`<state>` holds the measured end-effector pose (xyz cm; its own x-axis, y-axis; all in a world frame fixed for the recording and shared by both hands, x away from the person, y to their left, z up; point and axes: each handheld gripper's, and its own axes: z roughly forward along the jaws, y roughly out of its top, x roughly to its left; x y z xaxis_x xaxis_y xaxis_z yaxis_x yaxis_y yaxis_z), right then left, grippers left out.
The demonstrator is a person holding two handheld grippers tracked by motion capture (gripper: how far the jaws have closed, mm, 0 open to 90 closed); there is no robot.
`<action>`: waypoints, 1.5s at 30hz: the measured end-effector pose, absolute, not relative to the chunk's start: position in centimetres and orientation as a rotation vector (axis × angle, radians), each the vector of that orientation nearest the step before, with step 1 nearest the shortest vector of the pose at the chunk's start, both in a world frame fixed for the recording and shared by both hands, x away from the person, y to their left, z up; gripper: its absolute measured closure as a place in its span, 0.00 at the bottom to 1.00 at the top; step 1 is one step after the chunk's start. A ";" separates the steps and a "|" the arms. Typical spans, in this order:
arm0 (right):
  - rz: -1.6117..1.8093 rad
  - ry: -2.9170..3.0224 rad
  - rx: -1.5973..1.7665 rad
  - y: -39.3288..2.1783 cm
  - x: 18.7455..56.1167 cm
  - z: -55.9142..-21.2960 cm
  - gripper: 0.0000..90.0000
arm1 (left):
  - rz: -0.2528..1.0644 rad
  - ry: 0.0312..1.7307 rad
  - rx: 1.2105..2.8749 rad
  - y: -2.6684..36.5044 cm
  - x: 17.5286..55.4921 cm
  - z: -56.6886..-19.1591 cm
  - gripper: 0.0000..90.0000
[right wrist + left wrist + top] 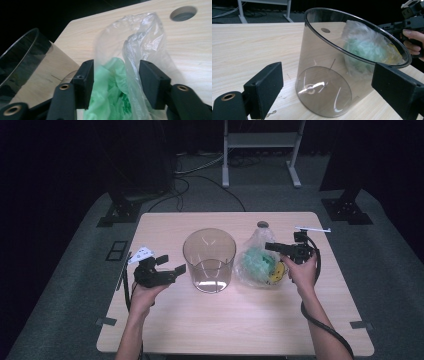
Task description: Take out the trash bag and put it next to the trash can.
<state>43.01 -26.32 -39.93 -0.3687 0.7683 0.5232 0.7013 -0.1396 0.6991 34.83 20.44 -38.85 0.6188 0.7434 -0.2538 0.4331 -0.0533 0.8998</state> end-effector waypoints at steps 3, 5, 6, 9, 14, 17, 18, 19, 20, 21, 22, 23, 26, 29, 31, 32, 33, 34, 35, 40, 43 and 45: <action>1.530 2.021 1.709 -26.8 42.8 -39.4 0.47 | 0.334 0.977 1.685 20.4 34.8 -38.8 0.10; 1.532 2.025 1.715 -27.3 42.6 -39.0 0.45 | 0.336 0.976 1.684 20.5 34.7 -38.8 0.10; 1.529 2.022 1.706 -27.5 42.4 -38.8 0.45 | 0.336 0.977 1.683 20.5 34.7 -38.8 0.10; 1.531 2.027 1.701 -28.2 41.9 -38.3 0.45 | 0.338 0.974 1.685 20.5 34.7 -38.8 0.10; 1.536 2.027 1.688 -29.4 41.0 -37.8 0.44 | 0.338 0.974 1.685 20.4 34.6 -38.8 0.10; 1.548 2.021 1.687 -30.2 40.3 -37.9 0.44 | 0.338 0.977 1.686 20.4 34.6 -38.8 0.10; 1.553 2.019 1.687 -30.4 40.1 -38.1 0.44 | 0.337 0.977 1.686 20.4 34.6 -38.8 0.10; 1.558 2.014 1.688 -30.6 39.9 -38.2 0.44 | 0.338 0.976 1.690 20.4 34.6 -38.8 0.10; 1.562 2.013 1.686 -30.8 39.7 -38.3 0.44 | 0.338 0.975 1.693 20.4 34.6 -38.9 0.10; 1.567 2.013 1.689 -31.0 39.5 -38.4 0.44 | 0.337 0.975 1.695 20.4 34.6 -38.9 0.10; 1.574 2.012 1.683 -31.1 39.3 -38.6 0.44 | 0.340 0.974 1.698 20.4 34.6 -38.9 0.10; 1.576 2.011 1.680 -31.3 39.1 -38.8 0.44 | 0.337 0.976 1.698 20.4 34.6 -39.0 0.10; 1.588 2.009 1.681 -31.7 38.5 -39.2 0.44 | 0.338 0.979 1.697 20.4 34.6 -39.0 0.10; 1.588 2.012 1.679 -32.0 37.9 -39.7 0.44 | 0.334 0.979 1.703 20.4 34.6 -39.1 0.10; 1.598 2.005 1.684 -32.3 37.7 -40.0 0.44 | 0.335 0.979 1.704 20.4 34.6 -39.2 0.10; 1.600 2.003 1.685 -32.3 37.6 -40.1 0.44 | 0.334 0.978 1.703 20.3 34.5 -39.2 0.10; 1.602 2.002 1.681 -32.4 37.4 -40.3 0.44 | 0.334 0.977 1.708 20.3 34.5 -39.3 0.10; 1.603 2.004 1.682 -32.5 37.3 -40.4 0.44 | 0.333 0.980 1.708 20.3 34.5 -39.3 0.10; 1.603 2.002 1.679 -32.5 37.1 -40.5 0.44 | 0.331 0.978 1.711 20.3 34.5 -39.4 0.10; 1.621 1.991 1.668 -32.8 36.3 -40.8 0.44 | 0.328 0.980 1.715 20.2 34.5 -39.5 0.10; 1.615 1.993 1.667 -32.9 36.0 -41.2 0.44 | 0.325 0.975 1.722 20.1 34.4 -39.6 0.10; 1.612 1.995 1.666 -32.9 35.7 -41.5 0.44 | 0.325 0.977 1.724 20.1 34.4 -39.7 0.10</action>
<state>35.69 -32.87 -41.47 -0.4042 0.7532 0.5189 0.6656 -0.1469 0.7317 34.37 20.09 -39.71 0.6260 0.7409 -0.2432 0.4478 -0.0862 0.8900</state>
